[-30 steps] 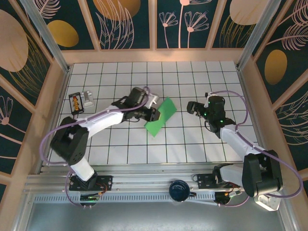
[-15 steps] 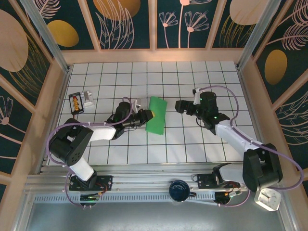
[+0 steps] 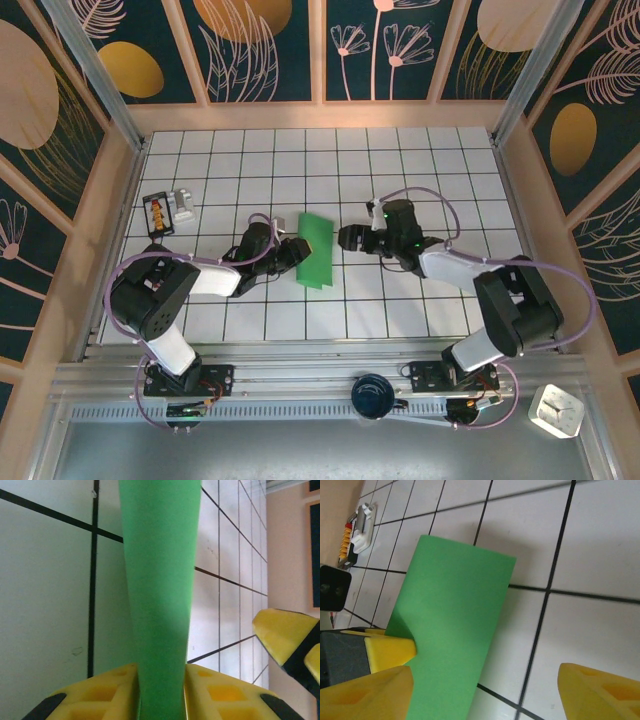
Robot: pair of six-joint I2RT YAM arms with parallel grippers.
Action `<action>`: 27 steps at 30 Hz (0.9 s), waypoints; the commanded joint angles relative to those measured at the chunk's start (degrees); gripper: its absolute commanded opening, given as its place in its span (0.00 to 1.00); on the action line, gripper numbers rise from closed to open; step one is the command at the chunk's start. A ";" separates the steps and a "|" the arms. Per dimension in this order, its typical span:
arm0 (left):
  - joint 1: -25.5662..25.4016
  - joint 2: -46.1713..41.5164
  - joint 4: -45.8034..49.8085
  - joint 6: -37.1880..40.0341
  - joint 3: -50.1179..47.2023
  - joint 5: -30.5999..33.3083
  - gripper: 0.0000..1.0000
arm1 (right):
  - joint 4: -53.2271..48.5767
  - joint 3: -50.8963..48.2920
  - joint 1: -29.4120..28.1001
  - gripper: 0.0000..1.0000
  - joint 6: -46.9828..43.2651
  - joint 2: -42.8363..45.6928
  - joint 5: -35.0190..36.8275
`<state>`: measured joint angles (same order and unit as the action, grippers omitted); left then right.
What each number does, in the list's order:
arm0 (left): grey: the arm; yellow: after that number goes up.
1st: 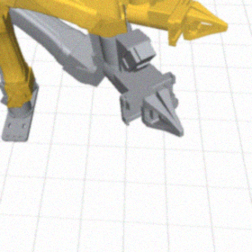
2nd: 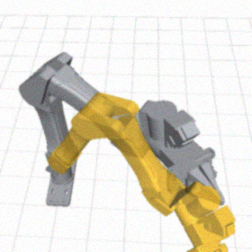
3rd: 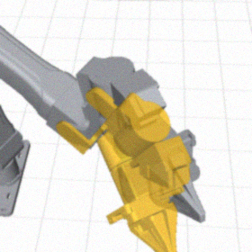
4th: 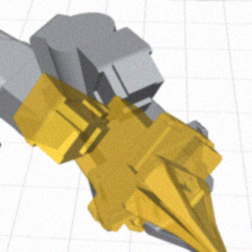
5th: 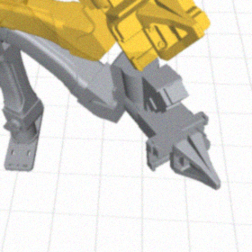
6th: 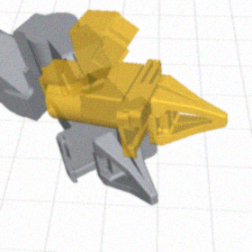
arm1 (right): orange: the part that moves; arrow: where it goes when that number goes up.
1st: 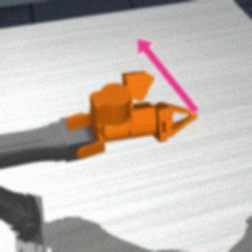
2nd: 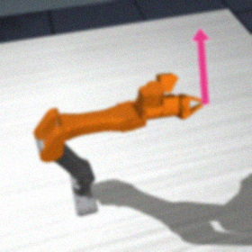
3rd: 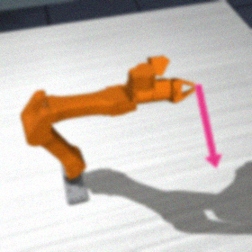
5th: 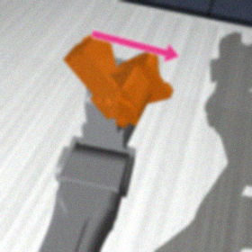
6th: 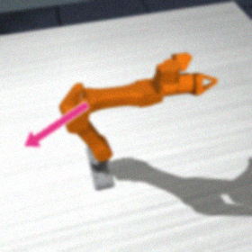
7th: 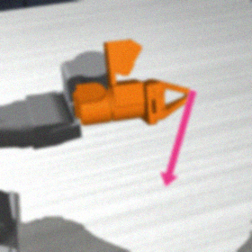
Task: Fold a paper plane with a square sheet of paper (pick it up from the middle)
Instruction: First fold the square sheet of paper in half at the center of the table.
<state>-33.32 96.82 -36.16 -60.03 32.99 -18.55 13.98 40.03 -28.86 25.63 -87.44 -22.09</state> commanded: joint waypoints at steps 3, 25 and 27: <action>-0.12 1.01 1.85 3.42 -0.54 1.94 0.30 | 8.27 0.67 -3.22 0.68 6.18 -5.73 -3.16; -0.12 2.27 2.24 4.82 -2.41 2.66 0.43 | 13.27 4.62 -6.60 0.29 9.54 -19.38 -4.50; -0.16 1.71 3.86 5.78 -2.15 3.41 0.47 | 13.01 4.54 -6.67 0.28 9.48 -19.78 -4.04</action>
<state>-33.63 98.67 -36.34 -56.80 31.75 -17.54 26.39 43.46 -34.89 34.92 -105.43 -26.68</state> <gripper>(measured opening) 0.457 0.285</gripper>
